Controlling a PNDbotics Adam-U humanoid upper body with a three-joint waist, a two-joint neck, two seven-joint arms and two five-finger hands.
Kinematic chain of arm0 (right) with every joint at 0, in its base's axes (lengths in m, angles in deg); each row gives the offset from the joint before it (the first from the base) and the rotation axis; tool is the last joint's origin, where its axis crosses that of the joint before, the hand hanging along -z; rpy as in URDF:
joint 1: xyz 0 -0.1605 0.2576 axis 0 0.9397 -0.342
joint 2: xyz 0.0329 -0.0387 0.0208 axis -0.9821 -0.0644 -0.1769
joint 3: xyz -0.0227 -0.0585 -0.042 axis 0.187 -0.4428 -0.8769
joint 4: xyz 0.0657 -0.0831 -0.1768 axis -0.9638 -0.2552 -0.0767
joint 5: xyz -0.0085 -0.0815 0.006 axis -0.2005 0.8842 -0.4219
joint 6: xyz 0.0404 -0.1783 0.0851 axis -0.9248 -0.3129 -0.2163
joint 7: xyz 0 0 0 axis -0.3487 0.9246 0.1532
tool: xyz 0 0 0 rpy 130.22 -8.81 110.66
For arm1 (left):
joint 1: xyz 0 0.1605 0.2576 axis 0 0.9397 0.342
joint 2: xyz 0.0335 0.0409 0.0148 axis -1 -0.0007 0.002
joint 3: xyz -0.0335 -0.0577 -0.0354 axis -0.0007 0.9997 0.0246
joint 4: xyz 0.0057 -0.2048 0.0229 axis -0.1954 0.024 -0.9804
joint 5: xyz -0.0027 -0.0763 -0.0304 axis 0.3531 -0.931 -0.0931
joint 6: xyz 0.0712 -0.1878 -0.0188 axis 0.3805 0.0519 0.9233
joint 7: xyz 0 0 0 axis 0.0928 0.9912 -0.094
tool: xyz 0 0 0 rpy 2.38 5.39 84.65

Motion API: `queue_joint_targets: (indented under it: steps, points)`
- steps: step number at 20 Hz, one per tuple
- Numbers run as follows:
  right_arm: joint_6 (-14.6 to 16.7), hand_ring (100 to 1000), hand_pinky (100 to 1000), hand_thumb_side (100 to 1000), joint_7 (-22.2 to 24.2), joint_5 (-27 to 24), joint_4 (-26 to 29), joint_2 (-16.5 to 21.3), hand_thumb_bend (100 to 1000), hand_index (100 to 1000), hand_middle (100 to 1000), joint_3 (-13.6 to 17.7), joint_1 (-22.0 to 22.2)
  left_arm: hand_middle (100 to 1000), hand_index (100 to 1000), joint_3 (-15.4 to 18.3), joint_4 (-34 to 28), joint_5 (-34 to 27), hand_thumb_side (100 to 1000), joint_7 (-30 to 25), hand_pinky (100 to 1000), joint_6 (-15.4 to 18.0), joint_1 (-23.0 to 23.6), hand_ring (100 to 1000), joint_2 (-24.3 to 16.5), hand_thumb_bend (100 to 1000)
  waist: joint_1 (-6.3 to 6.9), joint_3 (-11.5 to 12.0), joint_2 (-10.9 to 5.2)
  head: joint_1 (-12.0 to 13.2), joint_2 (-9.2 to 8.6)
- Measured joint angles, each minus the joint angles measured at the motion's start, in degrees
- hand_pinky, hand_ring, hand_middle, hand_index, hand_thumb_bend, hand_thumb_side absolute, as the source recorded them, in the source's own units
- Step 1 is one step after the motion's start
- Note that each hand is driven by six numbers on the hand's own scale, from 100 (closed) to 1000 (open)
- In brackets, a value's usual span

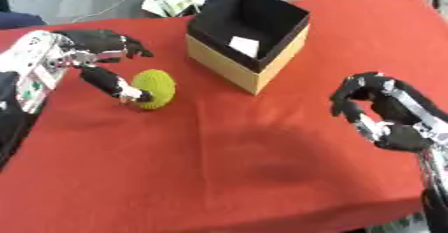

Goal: Pick up objects on the table and place them in the box.

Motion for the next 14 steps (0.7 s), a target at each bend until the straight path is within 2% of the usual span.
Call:
queue_joint_targets:
  steps: [5, 11, 14]
  points:
    - [0.0, 488, 542, 470, 0.0, 0.0, 0.0, 0.0, 100, 645, 482, 0.0, 0.0, 844, 958, 1.5, 4.3, 4.8, 815, 2.7, 724, -0.1, 0.9, 795, 1.7, 580, -0.54, -0.1, 0.00, 0.0, 0.00]
    - [0.2, 488, 542, 470, -0.1, 0.0, 0.0, 0.0, 100, 645, 482, 0.0, 0.0, 780, 903, 3.5, 8.2, 9.0, 724, 9.4, 692, -0.5, 1.3, 738, 3.7, 476, -0.92, -0.3, 0.05, 0.0, 0.00]
    - [0.3, 488, 542, 470, -0.1, 0.0, 0.0, -0.1, 100, 645, 482, 0.0, 0.0, 689, 827, 3.8, 9.1, 9.0, 593, 13.0, 673, -0.4, 1.6, 663, 4.2, 330, -0.98, -0.4, 0.18, 0.0, 0.00]
